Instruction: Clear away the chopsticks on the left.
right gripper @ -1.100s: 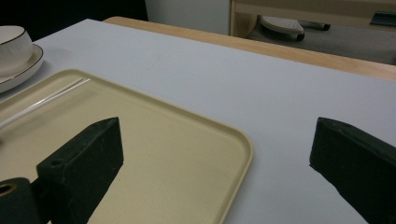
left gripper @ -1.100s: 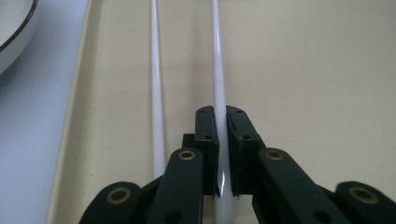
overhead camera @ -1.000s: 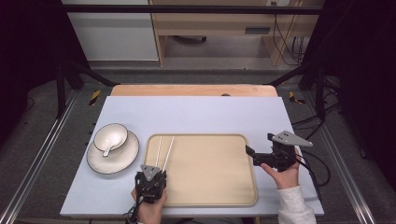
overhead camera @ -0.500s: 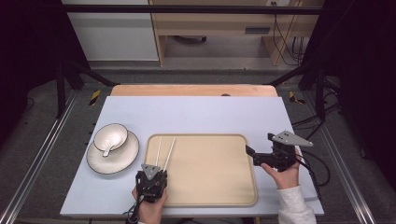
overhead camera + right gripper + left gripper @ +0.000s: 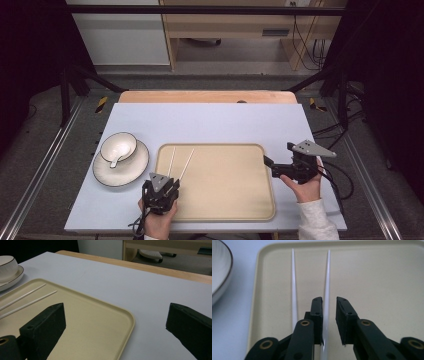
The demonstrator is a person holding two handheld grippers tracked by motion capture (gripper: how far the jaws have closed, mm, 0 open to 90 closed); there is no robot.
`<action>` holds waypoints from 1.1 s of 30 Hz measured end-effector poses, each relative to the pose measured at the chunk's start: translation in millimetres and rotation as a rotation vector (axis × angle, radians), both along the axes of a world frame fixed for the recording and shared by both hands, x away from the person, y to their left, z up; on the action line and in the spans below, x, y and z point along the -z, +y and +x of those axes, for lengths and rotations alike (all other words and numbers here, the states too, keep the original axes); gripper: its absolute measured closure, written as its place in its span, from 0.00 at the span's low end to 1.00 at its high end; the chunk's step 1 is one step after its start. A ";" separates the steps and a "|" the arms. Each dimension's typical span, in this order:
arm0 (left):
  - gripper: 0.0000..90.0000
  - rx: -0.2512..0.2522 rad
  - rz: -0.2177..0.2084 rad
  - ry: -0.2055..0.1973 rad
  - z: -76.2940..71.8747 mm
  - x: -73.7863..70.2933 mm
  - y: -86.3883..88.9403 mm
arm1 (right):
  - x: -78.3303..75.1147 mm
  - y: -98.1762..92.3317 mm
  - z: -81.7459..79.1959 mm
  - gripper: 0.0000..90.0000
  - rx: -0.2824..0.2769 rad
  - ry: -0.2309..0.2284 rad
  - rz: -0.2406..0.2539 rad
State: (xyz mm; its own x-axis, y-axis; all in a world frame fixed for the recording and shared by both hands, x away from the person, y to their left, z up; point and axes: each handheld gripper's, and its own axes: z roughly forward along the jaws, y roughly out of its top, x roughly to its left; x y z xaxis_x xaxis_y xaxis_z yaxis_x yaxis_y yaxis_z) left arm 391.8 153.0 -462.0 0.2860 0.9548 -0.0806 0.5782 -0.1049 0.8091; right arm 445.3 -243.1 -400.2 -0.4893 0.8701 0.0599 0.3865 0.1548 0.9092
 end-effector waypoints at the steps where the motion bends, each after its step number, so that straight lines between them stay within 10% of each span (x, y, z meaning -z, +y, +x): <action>1: 0.81 0.012 -0.002 -0.012 0.4 -4.0 2.6 | -0.3 -0.3 -0.3 0.03 0.001 0.000 0.002; 10: 0.64 0.155 -0.081 -0.077 8.9 -32.3 28.4 | -2.3 -2.5 -1.5 0.03 0.006 -0.006 0.007; 18: 0.49 0.204 -0.025 -0.129 11.9 -52.8 56.3 | -5.7 -6.8 -3.8 0.03 0.012 -0.021 0.020; 33: 0.26 0.198 -0.053 -0.150 8.9 -41.3 114.0 | -5.9 -11.6 -4.4 0.03 0.030 -0.032 0.025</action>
State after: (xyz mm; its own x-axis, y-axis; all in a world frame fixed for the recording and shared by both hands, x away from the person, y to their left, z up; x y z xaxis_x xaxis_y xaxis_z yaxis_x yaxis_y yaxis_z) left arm 400.6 267.0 -420.7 0.4798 0.8744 -0.0718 0.4234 -0.1591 0.8919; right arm 440.9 -254.7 -394.3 -0.4652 0.8827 0.0660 0.3611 0.1212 0.9246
